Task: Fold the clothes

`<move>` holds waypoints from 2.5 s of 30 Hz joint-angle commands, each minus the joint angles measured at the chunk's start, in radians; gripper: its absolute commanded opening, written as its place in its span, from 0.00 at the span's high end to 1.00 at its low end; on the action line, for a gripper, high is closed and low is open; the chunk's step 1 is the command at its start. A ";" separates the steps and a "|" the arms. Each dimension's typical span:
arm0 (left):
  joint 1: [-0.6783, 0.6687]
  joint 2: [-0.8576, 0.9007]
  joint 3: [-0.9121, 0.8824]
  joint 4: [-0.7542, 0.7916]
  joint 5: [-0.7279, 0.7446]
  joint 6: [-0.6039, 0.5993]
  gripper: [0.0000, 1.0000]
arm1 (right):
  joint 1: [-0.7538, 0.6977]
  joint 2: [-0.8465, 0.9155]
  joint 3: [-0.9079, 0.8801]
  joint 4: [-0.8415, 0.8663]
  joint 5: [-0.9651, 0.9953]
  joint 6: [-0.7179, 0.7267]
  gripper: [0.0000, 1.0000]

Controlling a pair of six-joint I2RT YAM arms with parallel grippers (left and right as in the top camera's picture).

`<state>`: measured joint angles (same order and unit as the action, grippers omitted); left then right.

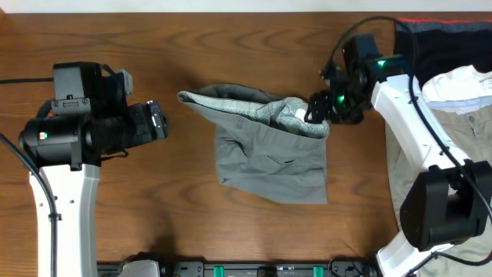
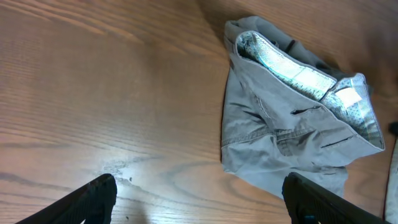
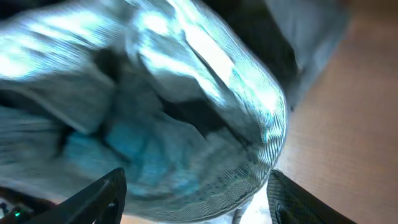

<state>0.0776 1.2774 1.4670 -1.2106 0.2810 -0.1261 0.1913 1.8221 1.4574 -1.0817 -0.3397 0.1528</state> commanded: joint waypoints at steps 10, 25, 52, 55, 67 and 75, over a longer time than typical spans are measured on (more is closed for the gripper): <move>0.005 0.010 0.018 -0.004 -0.065 0.021 0.09 | 0.043 -0.010 -0.164 0.218 -0.475 -0.060 0.90; 0.152 0.005 0.122 -0.012 -0.144 0.014 0.09 | 0.497 -0.016 -0.100 0.442 -0.666 -0.229 0.99; 0.032 0.023 0.058 -0.151 0.138 0.046 0.08 | 0.330 -0.183 0.013 0.306 -0.062 -0.058 0.24; -0.048 0.044 -0.012 -0.147 0.138 -0.001 0.08 | 0.214 -0.180 0.013 0.254 -0.061 -0.008 0.23; -0.092 0.277 -0.319 0.118 0.200 0.103 0.25 | 0.070 -0.146 0.013 0.142 -0.059 -0.048 0.22; -0.097 0.441 -0.333 0.185 0.371 0.359 0.27 | 0.071 -0.146 0.013 0.146 -0.052 -0.050 0.22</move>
<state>-0.0147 1.6737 1.1374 -1.0252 0.5545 0.0879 0.2657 1.6711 1.4677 -0.9356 -0.3950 0.1139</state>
